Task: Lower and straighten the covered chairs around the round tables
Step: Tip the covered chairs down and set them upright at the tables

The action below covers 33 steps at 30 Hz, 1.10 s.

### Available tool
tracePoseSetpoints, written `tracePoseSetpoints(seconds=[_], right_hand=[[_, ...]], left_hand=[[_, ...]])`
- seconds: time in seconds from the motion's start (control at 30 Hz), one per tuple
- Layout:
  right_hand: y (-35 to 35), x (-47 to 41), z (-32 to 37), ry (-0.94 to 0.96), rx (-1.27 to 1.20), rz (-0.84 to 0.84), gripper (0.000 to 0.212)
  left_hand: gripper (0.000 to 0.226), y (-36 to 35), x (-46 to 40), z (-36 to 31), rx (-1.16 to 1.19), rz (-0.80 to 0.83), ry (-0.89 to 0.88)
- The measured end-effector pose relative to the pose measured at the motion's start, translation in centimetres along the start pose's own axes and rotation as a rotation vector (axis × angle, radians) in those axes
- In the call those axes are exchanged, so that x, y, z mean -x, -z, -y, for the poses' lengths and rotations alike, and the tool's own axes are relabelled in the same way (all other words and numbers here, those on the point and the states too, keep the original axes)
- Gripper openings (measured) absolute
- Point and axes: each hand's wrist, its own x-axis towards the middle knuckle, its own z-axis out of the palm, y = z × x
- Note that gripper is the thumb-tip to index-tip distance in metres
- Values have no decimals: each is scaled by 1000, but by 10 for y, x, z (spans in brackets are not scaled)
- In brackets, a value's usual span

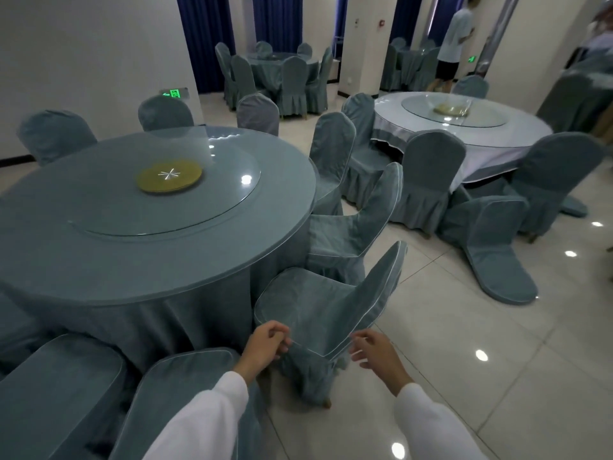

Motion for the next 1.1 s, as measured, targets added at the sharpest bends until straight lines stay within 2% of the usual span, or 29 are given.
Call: tracePoseSetpoints(seconds=[0.23, 0.47, 0.8, 1.03, 1.1], right_hand=[[32, -87, 35, 55, 70, 8, 19], [73, -158, 59, 86, 131, -2, 19], [163, -284, 64, 212, 241, -157, 21], [212, -371, 52, 285, 436, 97, 23], [220, -393, 41, 267, 535, 174, 26]], left_hand=[[22, -18, -75, -49, 67, -2, -42], [23, -31, -124, -67, 82, -50, 11], [22, -99, -180, -86, 123, -181, 136], [20, -177, -189, -113, 183, -326, 280], [29, -197, -188, -120, 171, -316, 319]])
